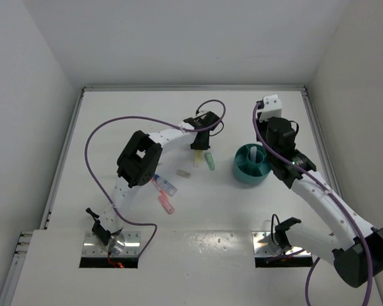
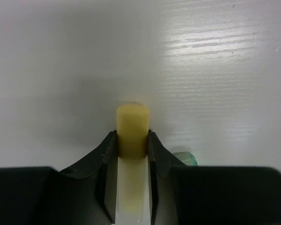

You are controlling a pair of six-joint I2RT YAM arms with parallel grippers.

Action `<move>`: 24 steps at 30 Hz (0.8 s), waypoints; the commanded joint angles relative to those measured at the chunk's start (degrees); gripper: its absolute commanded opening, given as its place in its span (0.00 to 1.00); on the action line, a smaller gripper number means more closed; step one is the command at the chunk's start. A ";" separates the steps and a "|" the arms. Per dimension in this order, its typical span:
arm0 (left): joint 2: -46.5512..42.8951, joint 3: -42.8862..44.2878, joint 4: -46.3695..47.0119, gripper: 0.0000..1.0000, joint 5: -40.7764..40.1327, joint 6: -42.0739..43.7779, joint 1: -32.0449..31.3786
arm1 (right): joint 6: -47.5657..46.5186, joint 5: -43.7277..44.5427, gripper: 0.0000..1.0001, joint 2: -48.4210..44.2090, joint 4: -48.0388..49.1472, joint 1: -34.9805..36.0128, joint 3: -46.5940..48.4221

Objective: Sort the stationery into containers
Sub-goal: Grab a piece of stationery with the left arm, then place the stationery into the container

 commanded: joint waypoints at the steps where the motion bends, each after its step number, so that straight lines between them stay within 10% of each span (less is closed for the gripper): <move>1: -2.70 0.98 -1.15 0.11 0.04 -0.18 0.19 | 0.54 1.53 0.00 -1.66 2.81 -0.30 -0.55; 3: -6.57 0.27 2.61 0.00 0.56 2.62 -0.86 | -0.95 3.64 0.02 -1.66 5.18 -0.30 -2.04; 6: -16.41 -4.98 11.92 0.00 0.57 6.39 -3.06 | -3.15 6.89 0.41 -0.87 8.52 -0.30 -3.53; 8: -23.16 -10.17 17.03 0.00 1.18 7.29 -4.11 | -3.68 6.90 0.44 -0.87 8.53 -0.30 -3.54; 12: -31.36 -17.81 27.95 0.00 5.74 8.61 -6.05 | -3.68 6.20 0.43 -0.87 9.76 -0.30 -4.59; 15: -35.75 -26.25 44.75 0.00 11.62 9.92 -7.71 | -5.16 6.81 0.23 -2.10 14.39 -0.30 -6.78; 16: -36.38 -28.18 48.22 0.00 13.38 9.93 -7.72 | -5.17 8.29 0.00 -3.05 15.63 -0.30 -7.49; 24: -32.45 -34.71 73.81 0.00 25.60 5.62 -8.24 | -8.15 13.21 0.00 -6.49 22.93 -0.83 -10.57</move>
